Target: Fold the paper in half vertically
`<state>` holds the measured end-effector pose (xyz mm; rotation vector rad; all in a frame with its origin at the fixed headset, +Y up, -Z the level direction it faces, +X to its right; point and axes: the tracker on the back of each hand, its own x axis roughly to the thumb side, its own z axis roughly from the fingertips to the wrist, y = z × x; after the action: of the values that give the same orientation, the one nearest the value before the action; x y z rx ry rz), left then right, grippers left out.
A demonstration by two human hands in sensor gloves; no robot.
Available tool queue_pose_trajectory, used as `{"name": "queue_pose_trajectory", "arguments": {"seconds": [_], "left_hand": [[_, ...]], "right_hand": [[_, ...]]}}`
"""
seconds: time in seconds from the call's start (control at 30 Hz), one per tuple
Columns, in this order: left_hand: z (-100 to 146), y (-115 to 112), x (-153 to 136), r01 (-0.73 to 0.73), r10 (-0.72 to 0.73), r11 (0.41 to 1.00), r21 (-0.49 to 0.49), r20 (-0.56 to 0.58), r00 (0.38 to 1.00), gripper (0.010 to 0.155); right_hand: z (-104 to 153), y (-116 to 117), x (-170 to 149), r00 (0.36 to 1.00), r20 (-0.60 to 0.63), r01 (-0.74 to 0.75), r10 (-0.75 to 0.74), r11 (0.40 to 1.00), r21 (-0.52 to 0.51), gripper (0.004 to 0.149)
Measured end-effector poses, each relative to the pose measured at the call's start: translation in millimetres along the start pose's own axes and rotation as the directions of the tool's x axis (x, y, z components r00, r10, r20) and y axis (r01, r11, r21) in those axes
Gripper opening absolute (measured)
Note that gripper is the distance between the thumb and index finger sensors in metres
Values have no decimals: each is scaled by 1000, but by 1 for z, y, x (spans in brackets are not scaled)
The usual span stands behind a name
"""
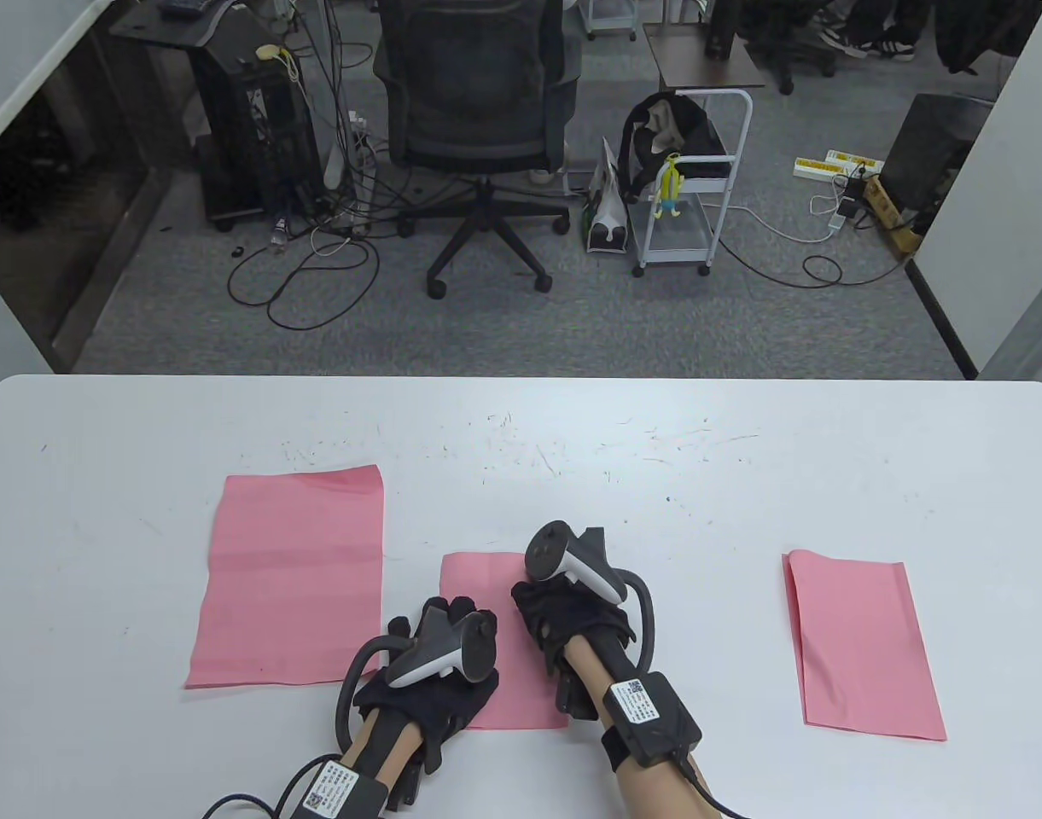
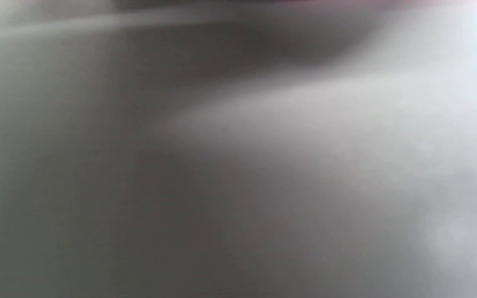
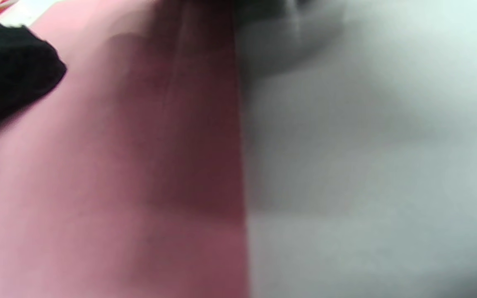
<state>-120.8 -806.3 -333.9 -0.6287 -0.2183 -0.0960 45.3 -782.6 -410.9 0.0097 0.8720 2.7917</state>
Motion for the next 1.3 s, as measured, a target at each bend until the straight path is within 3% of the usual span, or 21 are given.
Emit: {"name": "queue_pose_trajectory", "arguments": {"seconds": [0.27, 0.37, 0.47, 0.83, 0.97, 1.3], "left_hand": [[0, 0, 0, 3, -3, 1000, 1, -1, 1000, 75], [0, 0, 0, 0, 0, 1000, -4, 0, 1000, 75], [0, 0, 0, 3, -3, 1000, -8, -1, 1000, 75], [0, 1, 0, 4, -4, 1000, -14, -1, 1000, 75], [0, 0, 0, 6, -6, 1000, -12, -2, 1000, 75], [0, 1, 0, 4, -4, 1000, -18, 0, 1000, 75]], "right_hand": [[2, -1, -8, 997, 47, 55, -57, 998, 29, 62], [16, -6, -14, 990, 99, 109, -105, 993, -38, 61], [33, -8, -14, 992, 127, 38, -25, 994, -98, 60], [67, 17, -6, 984, 169, -55, 59, 998, -24, 59], [65, 23, -3, 982, 152, -116, 116, 993, -5, 58], [66, 30, -5, 981, 159, -108, 110, 994, -19, 57]]}}
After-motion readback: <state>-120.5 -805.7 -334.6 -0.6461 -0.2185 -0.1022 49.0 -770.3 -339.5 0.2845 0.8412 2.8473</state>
